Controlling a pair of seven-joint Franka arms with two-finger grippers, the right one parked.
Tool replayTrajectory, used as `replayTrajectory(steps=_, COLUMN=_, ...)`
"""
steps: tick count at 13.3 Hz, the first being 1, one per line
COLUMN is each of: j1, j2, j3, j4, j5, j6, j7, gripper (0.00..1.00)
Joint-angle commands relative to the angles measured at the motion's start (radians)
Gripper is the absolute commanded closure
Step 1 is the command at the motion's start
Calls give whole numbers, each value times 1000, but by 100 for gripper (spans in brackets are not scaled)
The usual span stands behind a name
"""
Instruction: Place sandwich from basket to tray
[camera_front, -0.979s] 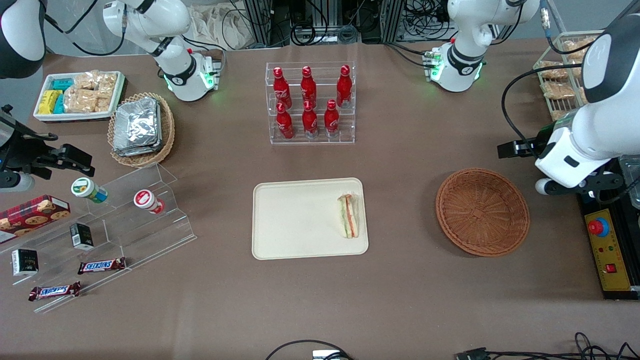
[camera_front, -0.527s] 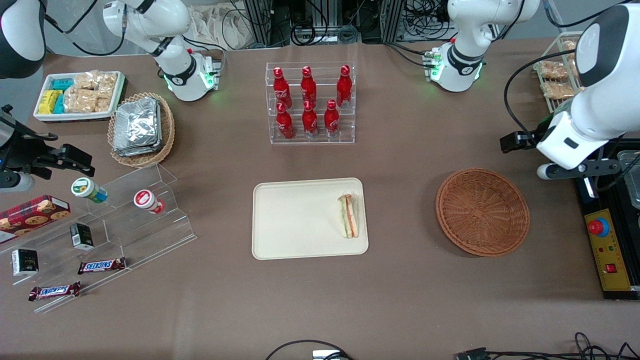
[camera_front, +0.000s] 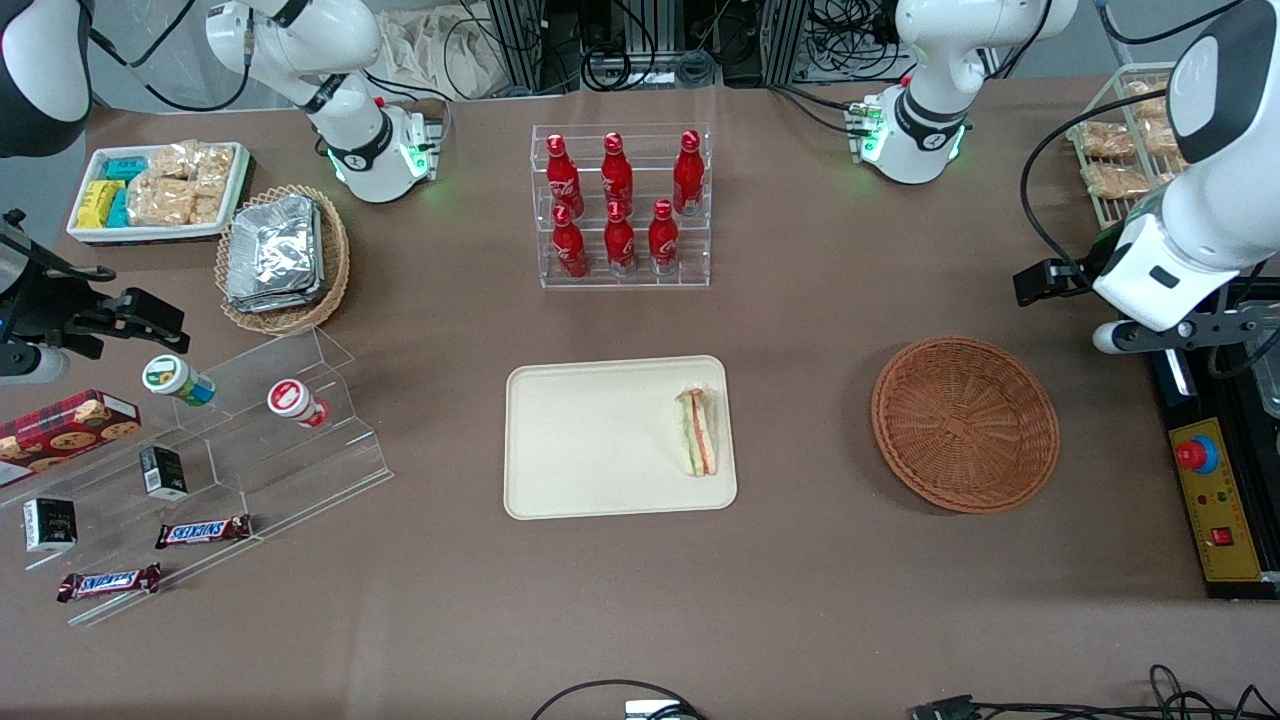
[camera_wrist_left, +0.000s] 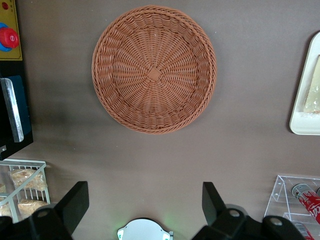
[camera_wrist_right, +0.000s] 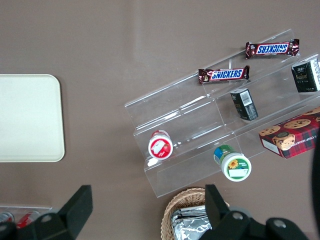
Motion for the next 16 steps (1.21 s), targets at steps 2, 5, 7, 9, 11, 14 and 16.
replayTrajectory(steps=2, j1=24, j2=-31, j3=-30, j4=-23, j5=13, j6=25, j7=11, gripper=0)
replayTrajectory(steps=5, j1=30, j2=-21, j3=-30, j4=-20, j5=11, j6=25, j7=11, gripper=0)
replayTrajectory(steps=7, j1=30, j2=-21, j3=-30, j4=-20, j5=11, j6=23, j7=9, gripper=0)
replayTrajectory(steps=9, j1=30, j2=-21, j3=-30, j4=-20, j5=11, j6=25, j7=11, gripper=0)
replayTrajectory(steps=11, j1=32, j2=-21, j3=-30, j4=-20, j5=10, j6=26, j7=11, gripper=0)
replayTrajectory(steps=14, j1=34, j2=-21, j3=-29, j4=-20, j5=8, j6=35, j7=11, gripper=0)
replayTrajectory(steps=16, j1=34, j2=-21, j3=-30, j4=-20, j5=8, j6=35, j7=11, gripper=0)
